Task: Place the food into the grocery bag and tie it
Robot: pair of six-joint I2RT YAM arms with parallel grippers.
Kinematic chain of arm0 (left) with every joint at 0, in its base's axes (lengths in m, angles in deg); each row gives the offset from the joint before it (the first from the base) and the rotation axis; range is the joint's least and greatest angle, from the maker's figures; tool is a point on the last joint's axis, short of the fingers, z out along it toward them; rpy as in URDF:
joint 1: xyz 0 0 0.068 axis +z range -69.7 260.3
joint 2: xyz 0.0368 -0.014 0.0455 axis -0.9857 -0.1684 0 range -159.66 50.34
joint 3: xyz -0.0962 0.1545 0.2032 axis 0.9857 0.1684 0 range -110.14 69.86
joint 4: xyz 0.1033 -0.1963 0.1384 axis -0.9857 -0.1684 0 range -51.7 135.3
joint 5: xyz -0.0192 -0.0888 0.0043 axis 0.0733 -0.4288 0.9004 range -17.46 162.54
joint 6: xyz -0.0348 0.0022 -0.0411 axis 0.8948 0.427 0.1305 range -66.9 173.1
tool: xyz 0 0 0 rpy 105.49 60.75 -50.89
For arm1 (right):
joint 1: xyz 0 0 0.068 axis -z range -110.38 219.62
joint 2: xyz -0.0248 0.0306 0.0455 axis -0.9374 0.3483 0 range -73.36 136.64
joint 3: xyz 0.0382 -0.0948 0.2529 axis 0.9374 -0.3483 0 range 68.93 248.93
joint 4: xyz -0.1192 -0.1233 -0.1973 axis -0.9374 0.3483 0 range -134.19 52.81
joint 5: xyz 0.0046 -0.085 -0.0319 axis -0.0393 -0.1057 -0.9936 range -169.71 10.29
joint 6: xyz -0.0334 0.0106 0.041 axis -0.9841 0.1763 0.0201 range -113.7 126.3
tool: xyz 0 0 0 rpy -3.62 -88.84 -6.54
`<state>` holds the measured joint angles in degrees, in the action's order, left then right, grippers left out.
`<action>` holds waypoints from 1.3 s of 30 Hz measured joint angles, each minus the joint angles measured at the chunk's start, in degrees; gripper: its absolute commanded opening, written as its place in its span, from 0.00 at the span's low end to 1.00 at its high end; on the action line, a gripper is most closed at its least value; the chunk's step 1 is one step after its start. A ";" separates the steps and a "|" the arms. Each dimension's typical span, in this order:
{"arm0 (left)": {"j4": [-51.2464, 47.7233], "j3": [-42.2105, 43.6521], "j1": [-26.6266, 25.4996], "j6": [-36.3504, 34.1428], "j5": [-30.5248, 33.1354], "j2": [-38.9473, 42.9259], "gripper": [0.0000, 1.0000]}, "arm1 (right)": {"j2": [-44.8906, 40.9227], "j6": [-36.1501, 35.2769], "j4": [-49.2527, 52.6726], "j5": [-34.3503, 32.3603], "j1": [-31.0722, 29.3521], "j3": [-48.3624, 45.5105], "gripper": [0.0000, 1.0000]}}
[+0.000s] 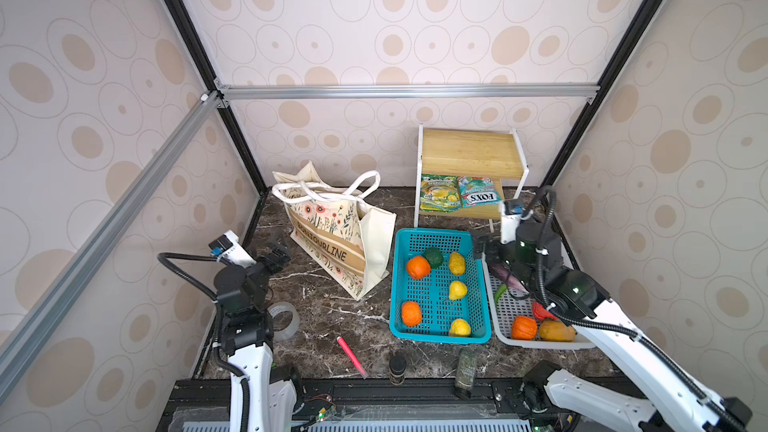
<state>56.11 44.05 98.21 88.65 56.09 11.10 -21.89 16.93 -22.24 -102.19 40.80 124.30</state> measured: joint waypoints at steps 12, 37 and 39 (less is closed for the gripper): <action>21.49 13.53 -26.10 -8.61 37.22 -16.70 0.99 | 3.34 4.52 -8.90 4.31 29.16 -21.24 1.00; 69.64 18.18 -24.52 -34.47 35.91 -51.87 0.99 | 28.59 -3.65 -71.58 11.54 29.33 -40.26 1.00; 69.44 17.22 -24.24 -34.51 35.36 -51.78 0.99 | 31.12 -4.00 -73.83 12.57 29.33 -40.28 1.00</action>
<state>125.55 61.28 73.98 54.13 91.46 -40.68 9.23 12.93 -96.07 -89.62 70.13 84.02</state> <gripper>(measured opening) 0.987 0.997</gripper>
